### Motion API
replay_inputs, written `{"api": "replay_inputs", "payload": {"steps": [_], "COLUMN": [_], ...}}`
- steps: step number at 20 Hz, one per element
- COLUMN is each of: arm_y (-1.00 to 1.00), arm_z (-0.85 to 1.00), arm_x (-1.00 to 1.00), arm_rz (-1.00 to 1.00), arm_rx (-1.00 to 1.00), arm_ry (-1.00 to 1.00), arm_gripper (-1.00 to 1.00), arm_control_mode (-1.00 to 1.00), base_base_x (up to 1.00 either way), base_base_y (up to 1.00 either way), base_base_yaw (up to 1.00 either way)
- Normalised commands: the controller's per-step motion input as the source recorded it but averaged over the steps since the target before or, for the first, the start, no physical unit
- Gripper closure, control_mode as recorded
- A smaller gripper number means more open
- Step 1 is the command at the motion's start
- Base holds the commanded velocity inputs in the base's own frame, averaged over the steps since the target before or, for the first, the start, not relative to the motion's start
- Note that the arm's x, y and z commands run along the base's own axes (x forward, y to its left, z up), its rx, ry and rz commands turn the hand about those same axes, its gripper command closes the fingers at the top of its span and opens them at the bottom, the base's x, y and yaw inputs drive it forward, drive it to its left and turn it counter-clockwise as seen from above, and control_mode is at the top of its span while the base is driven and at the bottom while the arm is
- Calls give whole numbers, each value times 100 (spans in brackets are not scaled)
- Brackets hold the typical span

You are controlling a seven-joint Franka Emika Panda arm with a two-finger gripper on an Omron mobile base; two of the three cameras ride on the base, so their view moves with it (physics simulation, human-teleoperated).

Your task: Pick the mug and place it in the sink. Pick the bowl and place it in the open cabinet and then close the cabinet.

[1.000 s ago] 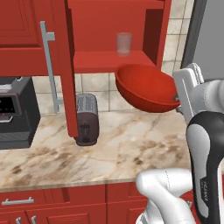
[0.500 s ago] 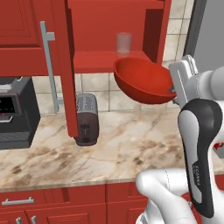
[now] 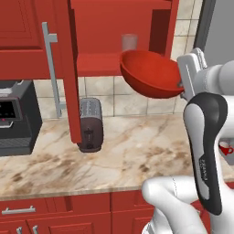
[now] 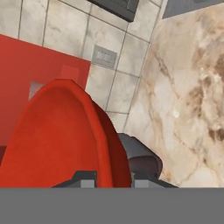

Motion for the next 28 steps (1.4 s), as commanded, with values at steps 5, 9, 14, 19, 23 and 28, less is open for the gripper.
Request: {"api": "replay_inputs", "payload": {"steps": [5, 9, 14, 19, 23, 28], "arm_y": [0, 0, 0, 0, 0, 0], "arm_z": [17, 11, 8, 7, 5, 2], "arm_x": [28, 32, 36, 34, 31, 42], "arm_rz": [0, 0, 0, 0, 0, 0], "arm_rx": [-1, -1, -1, -3, -4, -4], "arm_ry": [-4, -2, 0, -2, -3, -2], "arm_gripper": [100, 100, 100, 100, 100, 100], "arm_control_mode": [-100, -100, -100, -100, -100, -100], "base_base_x": [0, 0, 0, 0, 0, 0], "base_base_y": [0, 0, 0, 0, 0, 0], "base_base_yaw": [0, 0, 0, 0, 0, 0]}}
